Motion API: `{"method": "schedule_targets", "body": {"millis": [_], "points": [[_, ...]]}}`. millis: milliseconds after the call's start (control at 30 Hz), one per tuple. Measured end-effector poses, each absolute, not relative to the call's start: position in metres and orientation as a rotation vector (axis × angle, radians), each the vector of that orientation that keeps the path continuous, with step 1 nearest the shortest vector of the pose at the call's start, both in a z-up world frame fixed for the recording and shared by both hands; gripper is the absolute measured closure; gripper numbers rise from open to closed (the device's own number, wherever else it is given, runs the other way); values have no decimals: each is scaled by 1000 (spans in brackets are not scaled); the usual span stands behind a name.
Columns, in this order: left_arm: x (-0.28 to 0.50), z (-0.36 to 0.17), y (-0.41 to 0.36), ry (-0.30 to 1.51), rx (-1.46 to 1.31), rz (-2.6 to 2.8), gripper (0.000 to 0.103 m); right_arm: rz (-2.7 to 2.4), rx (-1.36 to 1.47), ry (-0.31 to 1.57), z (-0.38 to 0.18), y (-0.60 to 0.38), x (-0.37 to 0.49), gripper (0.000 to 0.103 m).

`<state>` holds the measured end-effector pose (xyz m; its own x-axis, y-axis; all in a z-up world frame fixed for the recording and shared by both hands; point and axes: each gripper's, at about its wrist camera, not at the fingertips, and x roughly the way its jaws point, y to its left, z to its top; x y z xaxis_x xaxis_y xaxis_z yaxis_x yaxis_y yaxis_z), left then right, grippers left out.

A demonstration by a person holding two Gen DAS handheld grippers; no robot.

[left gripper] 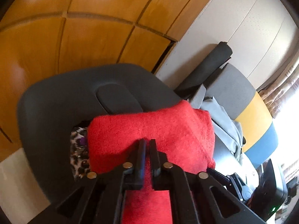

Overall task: Fold clothes
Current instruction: 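Release the folded sweater and withdraw the left gripper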

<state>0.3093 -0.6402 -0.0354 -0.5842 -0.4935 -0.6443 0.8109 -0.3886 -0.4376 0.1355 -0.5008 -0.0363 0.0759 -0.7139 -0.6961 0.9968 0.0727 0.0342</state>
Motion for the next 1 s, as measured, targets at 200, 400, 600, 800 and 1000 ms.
{"method": "schedule_targets", "body": {"millis": [200, 400, 600, 800, 1000], "points": [[327, 17, -587, 718, 503, -1974, 68, -1458, 509, 584, -4, -465, 162, 6], [337, 36, -510, 509, 584, -1792, 61, -1593, 554, 582, 13, -432, 163, 0], [352, 53, -449, 512, 520, -1804, 61, -1633, 517, 567, 24, -411, 191, 0], [365, 78, -431, 503, 516, -1846, 71, -1619, 479, 611, 37, -391, 214, 0], [378, 78, -426, 506, 505, -1808, 71, -1598, 417, 634, 36, -384, 233, 0]]}}
